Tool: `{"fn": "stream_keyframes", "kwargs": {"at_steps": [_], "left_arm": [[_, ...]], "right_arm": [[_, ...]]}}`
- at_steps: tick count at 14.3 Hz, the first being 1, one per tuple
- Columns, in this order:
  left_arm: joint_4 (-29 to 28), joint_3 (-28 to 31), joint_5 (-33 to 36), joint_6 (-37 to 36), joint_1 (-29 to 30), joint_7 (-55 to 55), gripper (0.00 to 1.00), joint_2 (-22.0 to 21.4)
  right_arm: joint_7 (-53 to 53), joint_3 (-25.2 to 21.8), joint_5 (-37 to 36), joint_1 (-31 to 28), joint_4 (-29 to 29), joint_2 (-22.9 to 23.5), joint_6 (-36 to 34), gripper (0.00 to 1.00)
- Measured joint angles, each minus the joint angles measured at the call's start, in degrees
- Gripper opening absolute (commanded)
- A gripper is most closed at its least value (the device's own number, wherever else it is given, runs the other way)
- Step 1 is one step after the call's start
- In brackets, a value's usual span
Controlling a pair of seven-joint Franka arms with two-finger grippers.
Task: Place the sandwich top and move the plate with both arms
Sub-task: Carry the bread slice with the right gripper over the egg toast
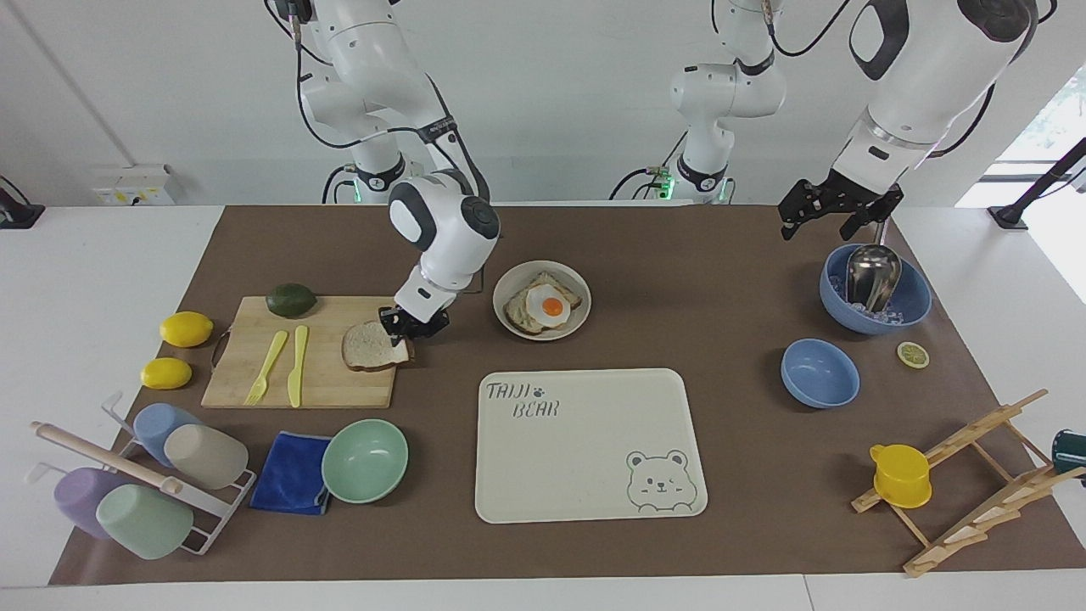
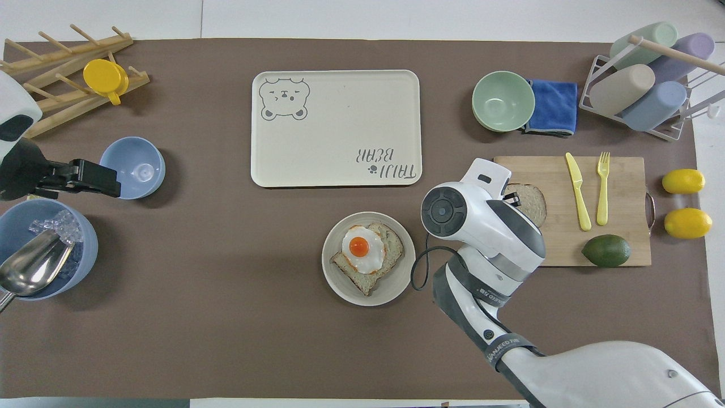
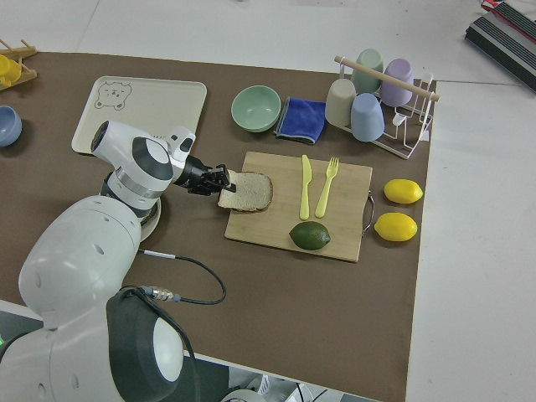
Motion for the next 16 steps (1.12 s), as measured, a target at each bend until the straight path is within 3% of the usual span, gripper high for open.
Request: {"fn": "stream_keyframes", "kwargs": {"at_steps": [7, 12, 16], "left_arm": [[0.00, 0.00, 0.00, 0.00, 0.00, 0.00, 1.00, 0.00], [0.00, 0.00, 0.00, 0.00, 0.00, 0.00, 1.00, 0.00], [0.00, 0.00, 0.00, 0.00, 0.00, 0.00, 1.00, 0.00]], "right_arm": [[-4.29, 12.17, 5.16, 1.73, 17.51, -1.74, -22.81, 0.00], [3.90, 14.58, 9.77, 10.45, 19.54, -1.39, -22.40, 0.00], [9.32, 14.20, 11.88, 10.65, 17.41, -0.33, -18.25, 0.00]]}}
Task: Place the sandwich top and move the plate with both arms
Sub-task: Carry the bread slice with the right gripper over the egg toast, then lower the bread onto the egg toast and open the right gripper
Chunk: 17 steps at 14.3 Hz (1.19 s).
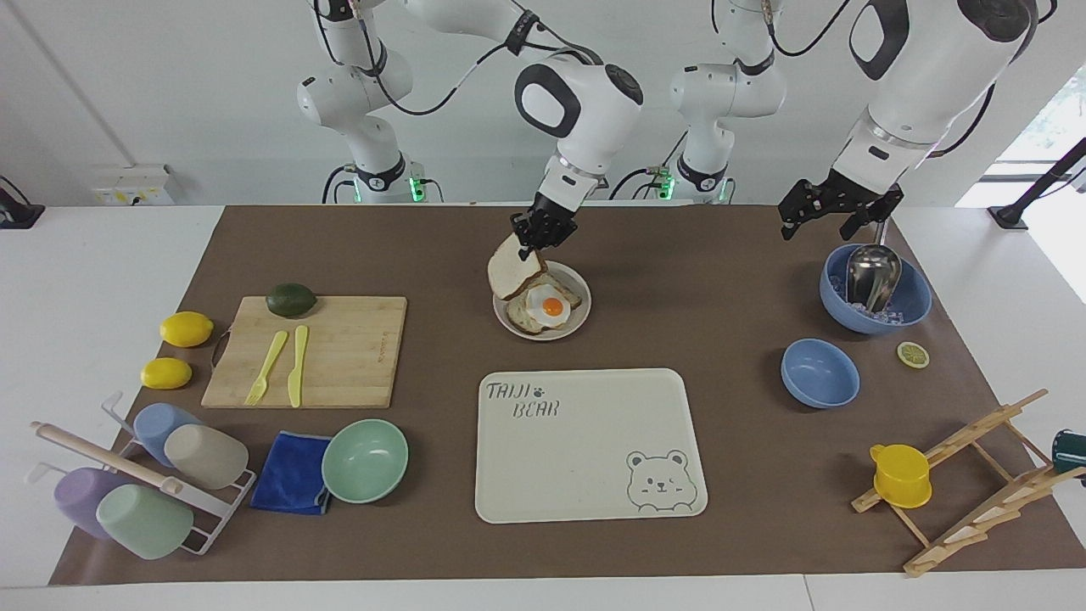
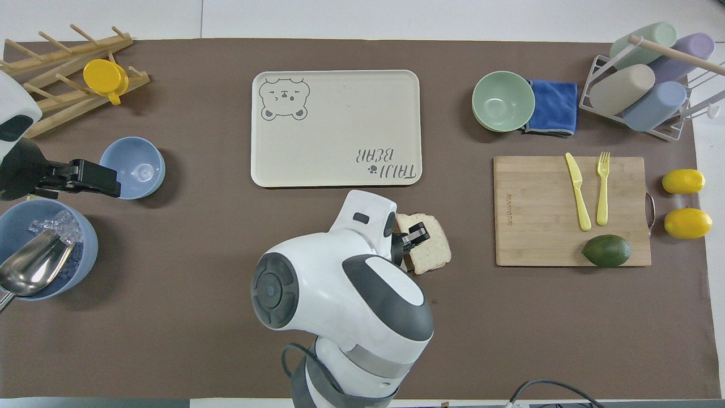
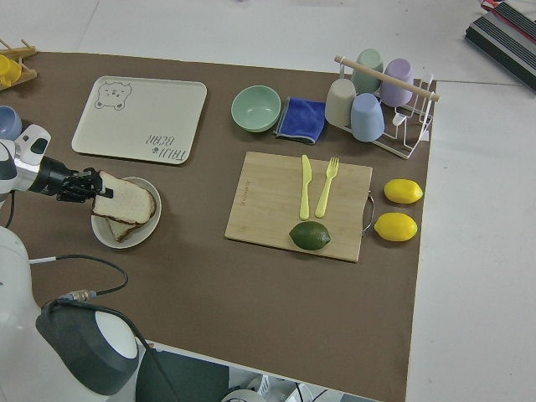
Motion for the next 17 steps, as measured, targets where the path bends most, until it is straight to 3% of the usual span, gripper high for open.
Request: {"fn": "stream_keyframes", "kwargs": {"at_steps": [7, 17], "left_arm": [[0.00, 0.04, 0.00, -0.03, 0.00, 0.00, 1.00, 0.00], [0.00, 0.14, 0.00, -0.05, 0.02, 0.00, 1.00, 0.00]], "right_arm": [[6.63, 0.23, 0.01, 1.72, -1.90, 2.84, 5.65, 0.00], [7.06, -0.10, 0.00, 1.15, -1.71, 2.99, 6.76, 0.00]]}}
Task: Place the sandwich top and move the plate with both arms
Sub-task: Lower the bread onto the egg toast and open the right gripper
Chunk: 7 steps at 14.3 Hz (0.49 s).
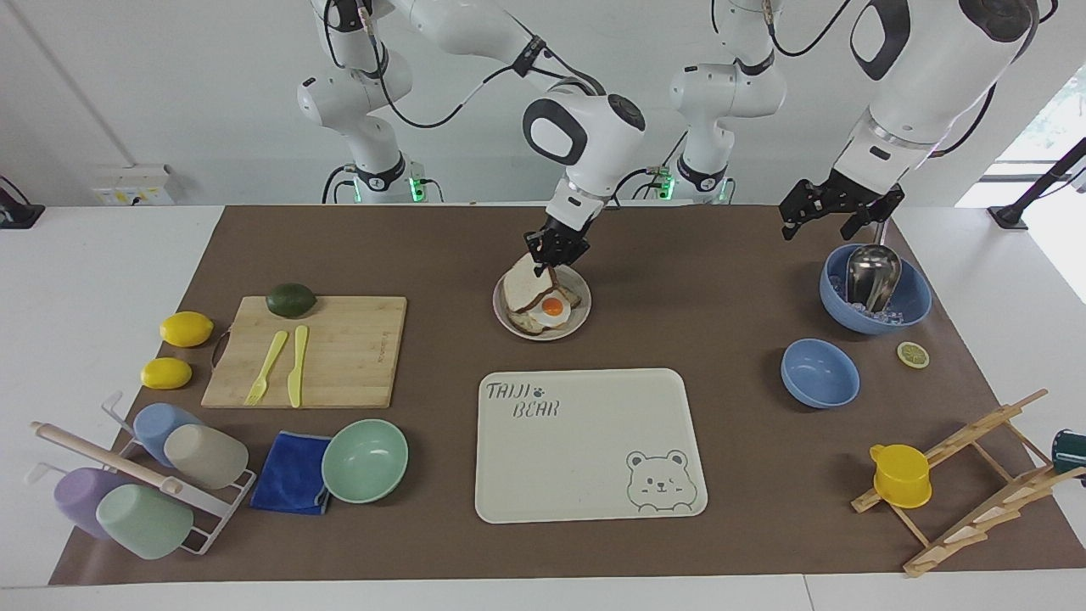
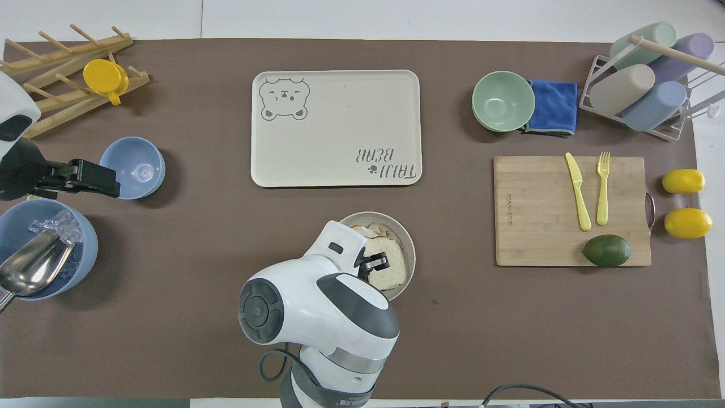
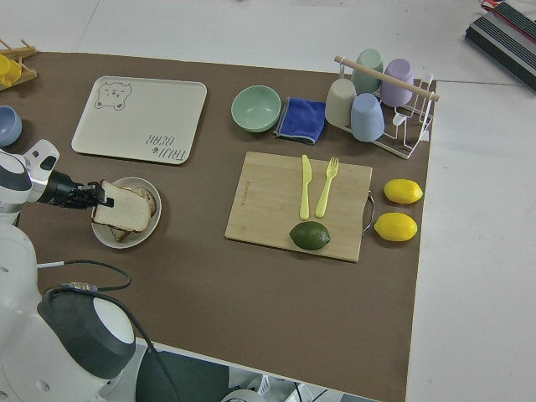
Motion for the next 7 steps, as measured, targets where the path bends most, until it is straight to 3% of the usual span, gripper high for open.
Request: {"fn": "stream_keyframes", "kwargs": {"at_steps": [3, 7], "left_arm": [[0.00, 0.00, 0.00, 0.00, 0.00, 0.00, 1.00, 0.00], [0.00, 0.05, 0.00, 0.02, 0.01, 0.00, 1.00, 0.00]], "right_arm": [[0.00, 0.00, 0.00, -0.20, 0.26, 0.00, 0.16, 0.00], [1.18, 0.00, 0.00, -0.22, 0.13, 0.22, 3.02, 0.15]]}}
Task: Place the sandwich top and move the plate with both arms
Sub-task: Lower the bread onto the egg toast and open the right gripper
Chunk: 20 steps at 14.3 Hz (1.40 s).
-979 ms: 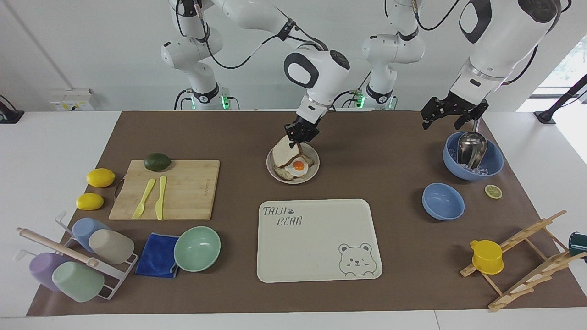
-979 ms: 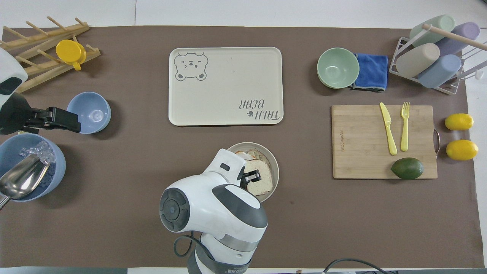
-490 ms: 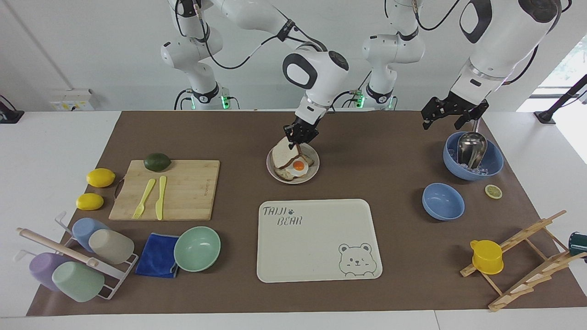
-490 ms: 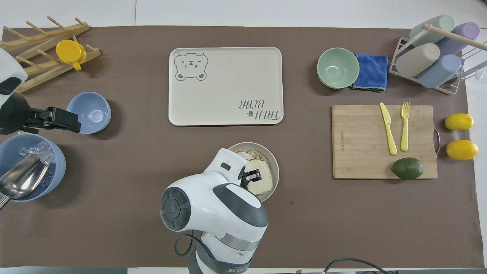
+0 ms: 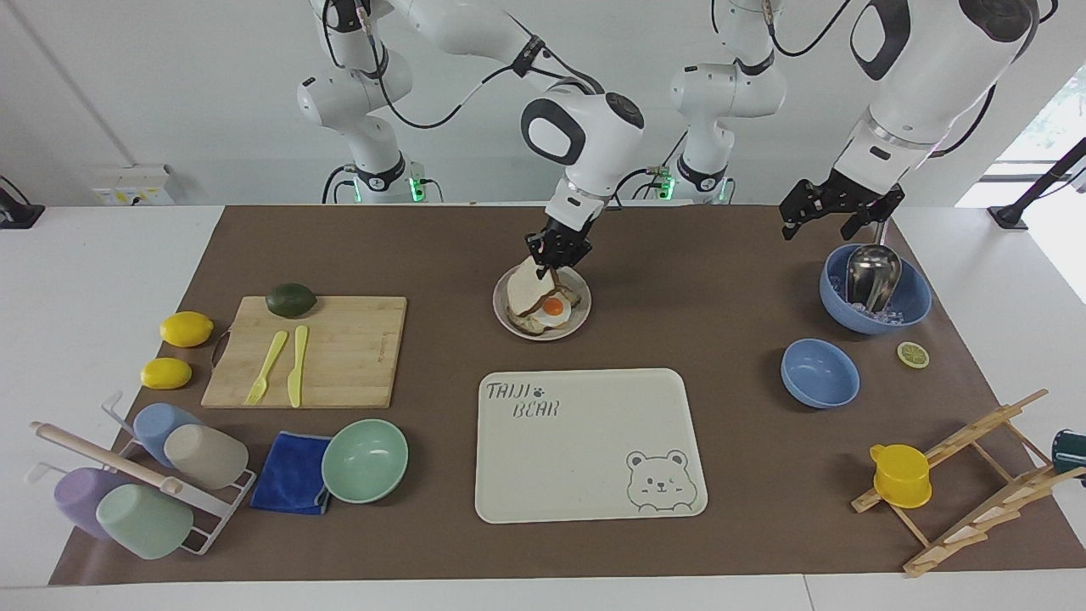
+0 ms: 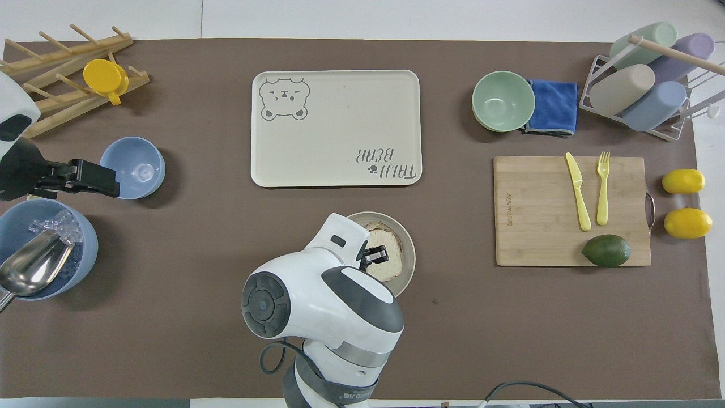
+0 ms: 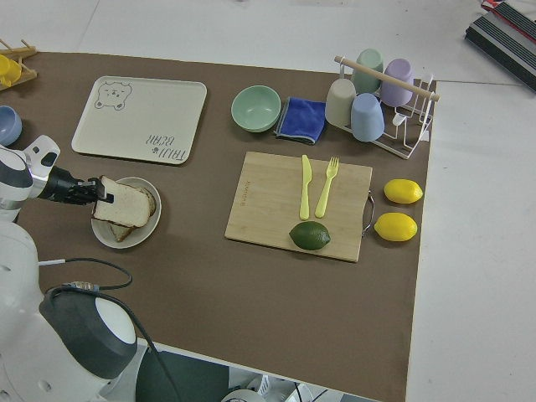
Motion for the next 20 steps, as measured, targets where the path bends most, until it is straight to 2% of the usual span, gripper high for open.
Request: {"fn": "stream_keyframes", "kwargs": {"at_steps": [1, 3, 4, 8, 10, 13, 16, 20], "left_arm": [[0.00, 0.04, 0.01, 0.01, 0.04, 0.00, 1.00, 0.00], [0.00, 0.17, 0.04, 0.01, 0.42, 0.00, 1.00, 0.00], [0.00, 0.20, 0.04, 0.01, 0.73, 0.00, 1.00, 0.00], [-0.02, 0.36, 0.04, 0.01, 0.88, -0.05, 1.00, 0.00], [-0.10, 0.39, 0.04, 0.01, 1.67, -0.06, 1.00, 0.00], [-0.14, 0.41, 0.04, 0.01, 2.42, -0.06, 1.00, 0.00], [-0.15, 0.38, 0.04, 0.01, 2.42, -0.06, 1.00, 0.00], [-0.37, 0.36, -0.31, 0.08, 2.42, -0.06, 1.00, -0.01]], "right_arm": [[0.62, 0.00, 0.00, 0.00, -0.30, 0.19, 1.21, 0.25], [1.37, -0.01, 0.00, -0.12, -0.93, 0.44, 3.04, 0.54], [1.53, -0.01, 0.00, -0.17, -1.45, 0.44, 4.47, 0.64], [5.61, -0.05, 0.01, -0.31, -3.97, 0.56, 11.03, 0.75], [7.02, -0.04, 0.65, -0.44, -3.68, 0.51, 11.88, 0.86], [5.55, -0.06, 8.76, -3.77, -1.63, -1.43, 11.71, 1.00], [-3.02, -0.14, 16.36, -10.13, 0.16, -5.86, 7.46, 1.00], [-10.78, -0.27, 19.26, -18.08, 3.45, -8.47, -3.06, 1.00]]}}
